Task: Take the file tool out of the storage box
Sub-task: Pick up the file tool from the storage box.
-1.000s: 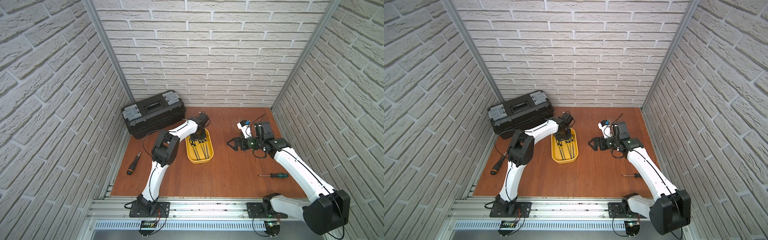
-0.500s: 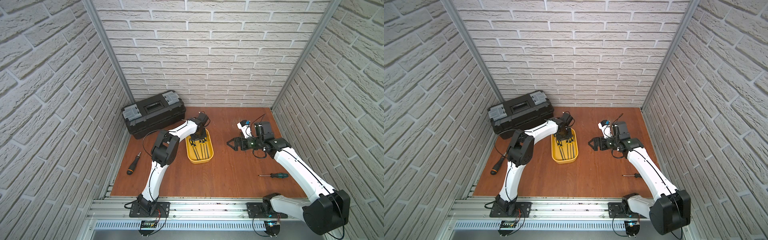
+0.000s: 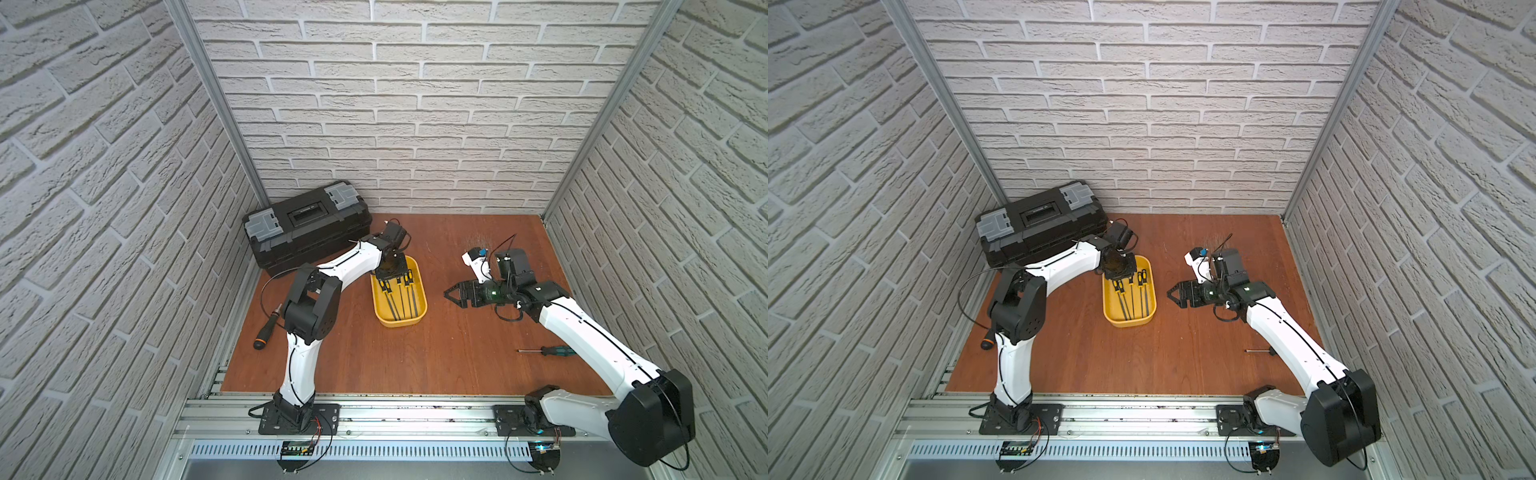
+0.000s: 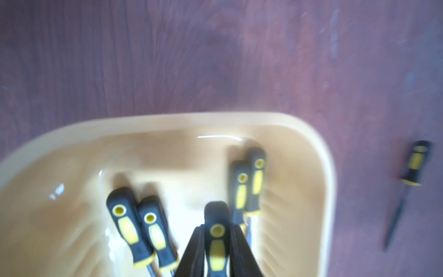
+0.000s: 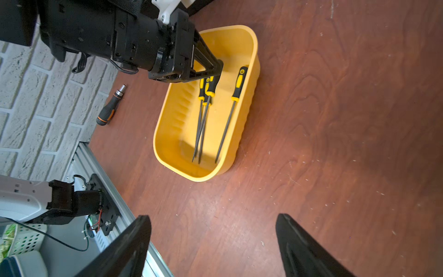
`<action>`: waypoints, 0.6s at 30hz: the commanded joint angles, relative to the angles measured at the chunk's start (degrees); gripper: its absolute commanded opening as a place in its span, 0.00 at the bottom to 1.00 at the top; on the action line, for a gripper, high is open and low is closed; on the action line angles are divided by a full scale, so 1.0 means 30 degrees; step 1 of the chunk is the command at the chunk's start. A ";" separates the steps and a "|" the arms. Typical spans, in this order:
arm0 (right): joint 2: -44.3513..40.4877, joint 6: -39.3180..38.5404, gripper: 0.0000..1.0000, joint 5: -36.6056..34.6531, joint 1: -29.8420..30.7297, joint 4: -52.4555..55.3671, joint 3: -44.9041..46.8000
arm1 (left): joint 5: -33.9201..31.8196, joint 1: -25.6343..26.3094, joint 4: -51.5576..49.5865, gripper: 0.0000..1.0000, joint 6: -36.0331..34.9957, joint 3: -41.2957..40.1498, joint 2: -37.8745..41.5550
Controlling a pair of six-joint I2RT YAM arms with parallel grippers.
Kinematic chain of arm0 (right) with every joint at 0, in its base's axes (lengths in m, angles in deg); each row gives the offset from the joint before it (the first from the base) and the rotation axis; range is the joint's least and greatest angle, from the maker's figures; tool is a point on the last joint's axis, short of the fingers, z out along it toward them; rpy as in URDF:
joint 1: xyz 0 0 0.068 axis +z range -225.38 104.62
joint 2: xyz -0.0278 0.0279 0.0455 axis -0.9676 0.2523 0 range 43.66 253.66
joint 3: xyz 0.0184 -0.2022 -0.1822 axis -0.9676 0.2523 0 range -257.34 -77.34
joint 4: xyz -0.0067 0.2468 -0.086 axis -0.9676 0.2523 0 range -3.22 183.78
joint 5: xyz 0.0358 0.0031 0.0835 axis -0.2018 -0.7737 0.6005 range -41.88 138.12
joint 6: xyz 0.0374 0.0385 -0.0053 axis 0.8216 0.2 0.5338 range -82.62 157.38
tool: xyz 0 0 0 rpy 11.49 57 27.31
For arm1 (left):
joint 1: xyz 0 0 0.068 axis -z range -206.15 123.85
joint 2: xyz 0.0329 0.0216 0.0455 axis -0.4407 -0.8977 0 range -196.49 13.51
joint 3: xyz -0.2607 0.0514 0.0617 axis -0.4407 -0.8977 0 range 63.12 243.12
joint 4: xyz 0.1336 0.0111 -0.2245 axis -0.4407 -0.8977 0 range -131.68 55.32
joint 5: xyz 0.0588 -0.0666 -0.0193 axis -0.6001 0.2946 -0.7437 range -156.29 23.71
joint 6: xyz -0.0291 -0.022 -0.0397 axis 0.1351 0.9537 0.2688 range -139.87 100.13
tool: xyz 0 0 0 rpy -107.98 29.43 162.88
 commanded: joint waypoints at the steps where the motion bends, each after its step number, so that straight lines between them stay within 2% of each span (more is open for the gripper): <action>1: 0.0644 0.1020 0.80 0.0612 0.0752 -0.1782 -0.0003 | 0.0779 -0.0138 0.1202 0.15 0.0081 -0.0537 0.1500; 9: 0.2468 0.2513 0.69 0.1131 0.2092 -0.3863 -0.0409 | 0.1404 -0.0218 0.2231 0.14 0.0559 -0.1573 0.3669; 18: 0.4220 0.3769 0.62 0.1732 0.2896 -0.5298 -0.1302 | 0.2088 -0.0298 0.3385 0.14 0.1189 -0.2436 0.4804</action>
